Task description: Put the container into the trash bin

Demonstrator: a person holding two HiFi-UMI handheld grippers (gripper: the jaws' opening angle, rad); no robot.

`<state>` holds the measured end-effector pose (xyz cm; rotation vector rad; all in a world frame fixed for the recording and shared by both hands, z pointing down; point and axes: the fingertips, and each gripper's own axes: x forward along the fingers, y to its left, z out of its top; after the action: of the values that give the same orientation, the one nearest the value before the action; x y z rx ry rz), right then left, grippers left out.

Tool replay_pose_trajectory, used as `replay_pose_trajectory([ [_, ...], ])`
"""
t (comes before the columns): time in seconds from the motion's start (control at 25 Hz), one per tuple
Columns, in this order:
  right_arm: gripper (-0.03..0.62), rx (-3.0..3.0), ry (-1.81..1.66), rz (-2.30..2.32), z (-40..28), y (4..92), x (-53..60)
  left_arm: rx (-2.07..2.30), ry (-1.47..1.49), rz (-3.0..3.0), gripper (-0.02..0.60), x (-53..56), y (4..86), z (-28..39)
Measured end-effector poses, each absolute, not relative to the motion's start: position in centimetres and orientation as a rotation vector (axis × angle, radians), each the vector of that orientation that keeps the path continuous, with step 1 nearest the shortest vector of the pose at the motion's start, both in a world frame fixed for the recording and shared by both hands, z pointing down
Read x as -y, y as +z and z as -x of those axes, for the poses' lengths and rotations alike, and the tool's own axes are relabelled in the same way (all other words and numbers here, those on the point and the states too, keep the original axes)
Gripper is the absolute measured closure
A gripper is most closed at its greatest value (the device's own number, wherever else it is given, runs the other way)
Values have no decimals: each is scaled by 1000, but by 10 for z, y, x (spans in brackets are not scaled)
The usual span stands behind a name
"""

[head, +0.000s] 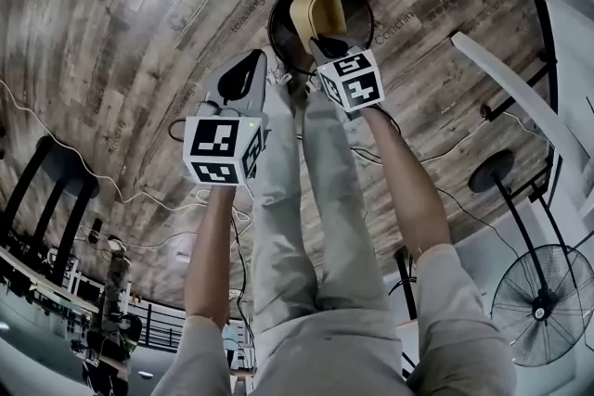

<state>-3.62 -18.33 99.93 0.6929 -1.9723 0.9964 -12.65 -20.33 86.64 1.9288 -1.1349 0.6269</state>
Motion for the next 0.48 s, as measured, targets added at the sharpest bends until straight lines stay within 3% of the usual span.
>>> replay_pose_trajectory([
  [0.48, 563, 1815, 1050, -669, 35, 1051, 178, 1145, 614, -1912, 571, 204, 868, 138],
])
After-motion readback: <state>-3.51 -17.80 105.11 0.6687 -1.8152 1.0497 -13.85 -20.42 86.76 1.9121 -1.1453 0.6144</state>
